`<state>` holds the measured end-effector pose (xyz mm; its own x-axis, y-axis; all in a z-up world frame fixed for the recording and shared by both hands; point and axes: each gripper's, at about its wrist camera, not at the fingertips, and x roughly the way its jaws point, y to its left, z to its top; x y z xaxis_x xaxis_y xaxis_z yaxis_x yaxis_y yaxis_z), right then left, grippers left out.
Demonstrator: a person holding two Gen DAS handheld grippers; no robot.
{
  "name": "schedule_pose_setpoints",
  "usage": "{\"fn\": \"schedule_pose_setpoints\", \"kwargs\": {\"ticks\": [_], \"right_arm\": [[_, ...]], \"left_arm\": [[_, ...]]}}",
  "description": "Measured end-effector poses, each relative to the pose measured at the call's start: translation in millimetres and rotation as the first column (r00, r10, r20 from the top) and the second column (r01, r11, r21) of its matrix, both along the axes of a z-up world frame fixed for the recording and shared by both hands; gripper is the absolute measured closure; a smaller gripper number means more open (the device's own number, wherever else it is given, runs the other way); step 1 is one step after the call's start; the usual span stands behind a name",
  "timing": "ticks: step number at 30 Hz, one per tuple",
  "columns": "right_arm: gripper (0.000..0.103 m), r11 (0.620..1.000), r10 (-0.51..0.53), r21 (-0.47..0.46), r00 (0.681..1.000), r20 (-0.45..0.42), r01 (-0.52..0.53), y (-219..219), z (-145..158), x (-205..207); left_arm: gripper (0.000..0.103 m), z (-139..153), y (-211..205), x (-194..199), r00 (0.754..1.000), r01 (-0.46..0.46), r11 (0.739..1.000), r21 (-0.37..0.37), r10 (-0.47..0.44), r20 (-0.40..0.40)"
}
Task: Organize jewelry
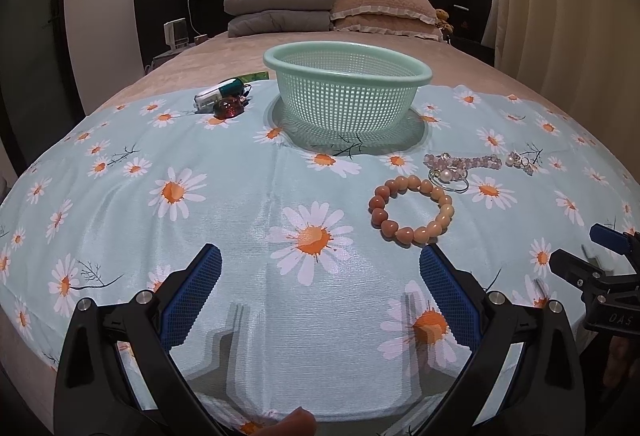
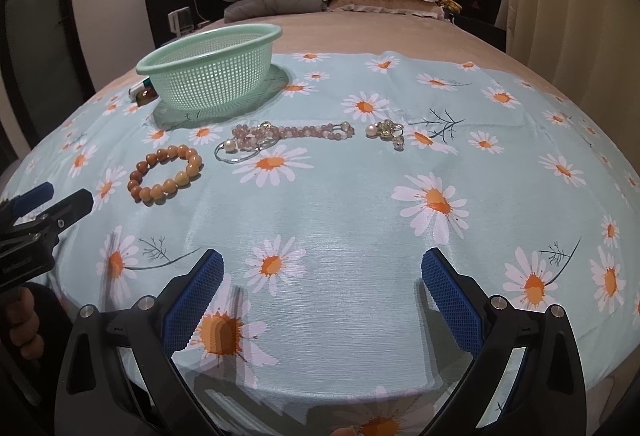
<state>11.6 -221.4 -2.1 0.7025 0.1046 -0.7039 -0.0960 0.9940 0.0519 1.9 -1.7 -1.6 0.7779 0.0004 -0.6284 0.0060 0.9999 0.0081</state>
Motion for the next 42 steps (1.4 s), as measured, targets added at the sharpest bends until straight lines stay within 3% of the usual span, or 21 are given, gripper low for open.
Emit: {"fn": "schedule_pose_setpoints", "kwargs": {"ticks": [42], "right_arm": [[0.008,1.0,0.031,-0.003,0.999,-0.012,-0.031,4.9,-1.0,0.1]], "left_arm": [[0.006,-7.5,-8.0,3.5,0.998,0.042,0.999,0.021,-0.041,-0.045]]}}
